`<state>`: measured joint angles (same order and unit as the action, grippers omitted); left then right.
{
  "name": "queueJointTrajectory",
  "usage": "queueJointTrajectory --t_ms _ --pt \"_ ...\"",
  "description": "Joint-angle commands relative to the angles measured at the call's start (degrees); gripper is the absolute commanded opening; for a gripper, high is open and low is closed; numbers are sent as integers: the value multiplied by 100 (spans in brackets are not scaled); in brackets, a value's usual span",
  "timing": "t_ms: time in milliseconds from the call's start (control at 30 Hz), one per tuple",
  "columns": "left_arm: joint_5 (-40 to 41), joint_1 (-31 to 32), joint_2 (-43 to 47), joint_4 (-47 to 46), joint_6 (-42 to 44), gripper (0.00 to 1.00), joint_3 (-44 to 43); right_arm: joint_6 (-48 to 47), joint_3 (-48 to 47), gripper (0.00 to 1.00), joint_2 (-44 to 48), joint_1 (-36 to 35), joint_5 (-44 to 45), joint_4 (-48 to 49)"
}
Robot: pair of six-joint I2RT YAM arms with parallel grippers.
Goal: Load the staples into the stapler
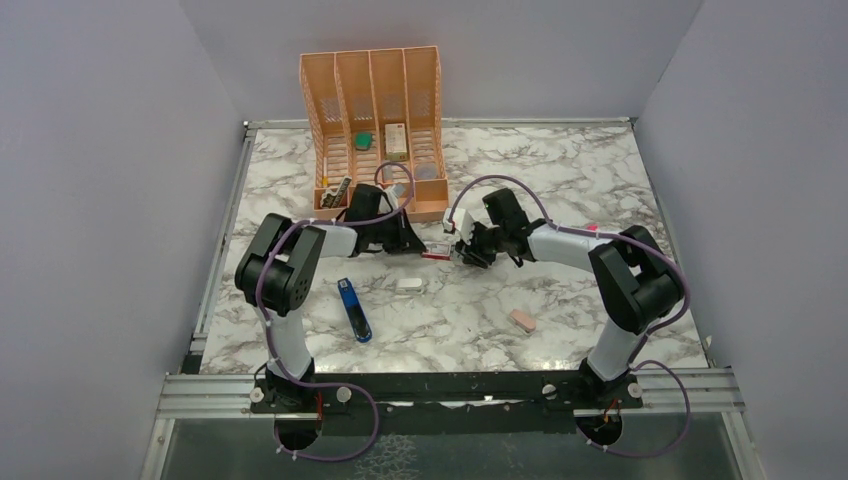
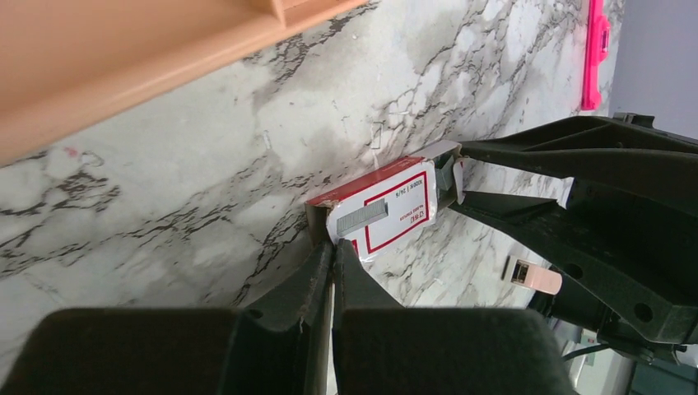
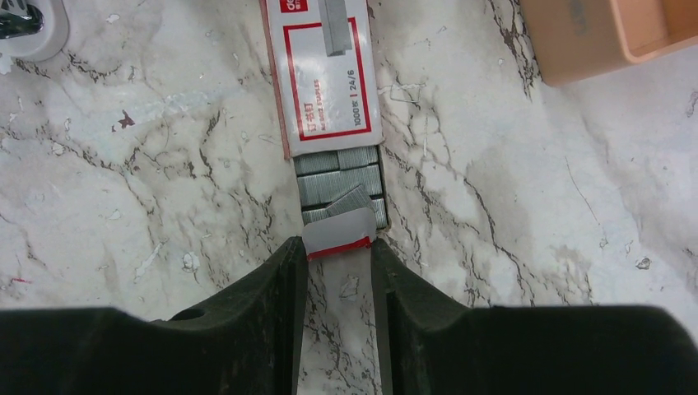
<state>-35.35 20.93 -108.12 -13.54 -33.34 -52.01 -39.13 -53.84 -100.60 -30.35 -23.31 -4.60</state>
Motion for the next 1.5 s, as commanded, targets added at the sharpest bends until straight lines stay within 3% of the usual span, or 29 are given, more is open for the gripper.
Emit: queueJointTrajectory --t_ms 0,400,500,633,767,867,967,1467 --pt "326 -177 106 405 397 4 -49 -192 154 37 82 51 332 -105" --pt "970 -432 323 956 779 4 -180 -219 23 37 81 266 359 -346" --pt "384 -425 359 512 557 12 -43 -117 -13 40 84 265 289 -348" --pt "-329 -288 379 -282 112 32 175 77 -192 50 -74 266 267 -515" --pt "-306 -12 230 -389 -43 43 26 106 -266 55 -177 266 256 -547" --pt "-154 95 32 -468 -176 45 -134 42 -288 56 -218 262 94 -550" --pt "-103 150 -120 -571 -255 43 -248 -12 -317 56 -279 261 -66 -527" --pt "110 214 -365 -597 -254 13 -345 -33 -324 53 -354 266 -223 -455"
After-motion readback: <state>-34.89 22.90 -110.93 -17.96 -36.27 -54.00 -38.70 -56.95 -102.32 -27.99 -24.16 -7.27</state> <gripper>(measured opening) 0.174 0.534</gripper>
